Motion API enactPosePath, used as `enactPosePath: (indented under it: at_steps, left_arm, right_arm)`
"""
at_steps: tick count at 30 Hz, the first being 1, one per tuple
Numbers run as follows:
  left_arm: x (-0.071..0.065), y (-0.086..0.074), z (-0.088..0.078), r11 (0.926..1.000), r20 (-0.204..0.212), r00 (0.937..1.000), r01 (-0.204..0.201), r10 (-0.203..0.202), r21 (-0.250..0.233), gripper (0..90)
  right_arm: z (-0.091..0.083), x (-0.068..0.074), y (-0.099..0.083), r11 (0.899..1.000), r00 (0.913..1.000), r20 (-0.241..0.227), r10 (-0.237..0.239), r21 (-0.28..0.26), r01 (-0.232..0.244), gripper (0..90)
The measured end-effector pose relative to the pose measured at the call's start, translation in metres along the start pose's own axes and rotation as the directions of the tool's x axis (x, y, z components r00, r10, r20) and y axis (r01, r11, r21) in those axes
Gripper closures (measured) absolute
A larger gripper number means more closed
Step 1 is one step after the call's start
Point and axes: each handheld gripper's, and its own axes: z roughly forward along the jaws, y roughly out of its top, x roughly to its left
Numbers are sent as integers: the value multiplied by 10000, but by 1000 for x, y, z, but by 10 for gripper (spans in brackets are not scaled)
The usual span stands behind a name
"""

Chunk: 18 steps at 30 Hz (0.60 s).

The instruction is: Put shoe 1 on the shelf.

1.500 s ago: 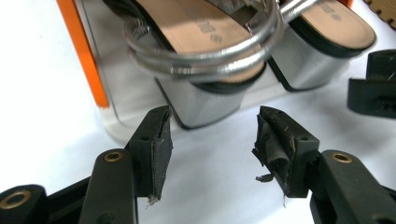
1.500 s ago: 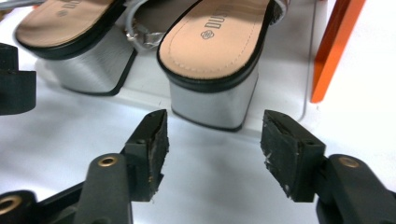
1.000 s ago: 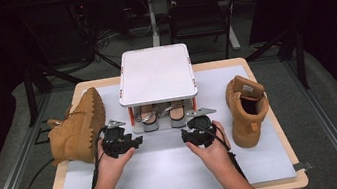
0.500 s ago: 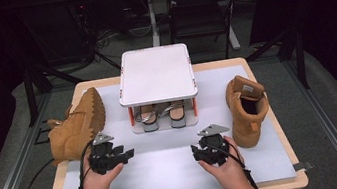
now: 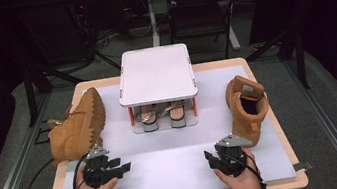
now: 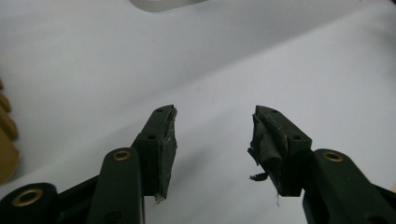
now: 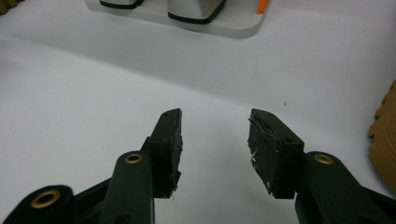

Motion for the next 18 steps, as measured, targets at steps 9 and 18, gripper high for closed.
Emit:
enactPosePath:
  at_steps: [9,18]
  left_arm:
    - [11,-1,-10,9992,-204,9993,315,-320,-248,483]
    - [23,0,-25,9940,-109,9965,817,-827,-726,523]
  right_arm:
    - [3,-8,-5,10000,9999,141,46,-24,-46,507]
    - [6,-5,-6,9992,9996,62,-274,308,272,510]
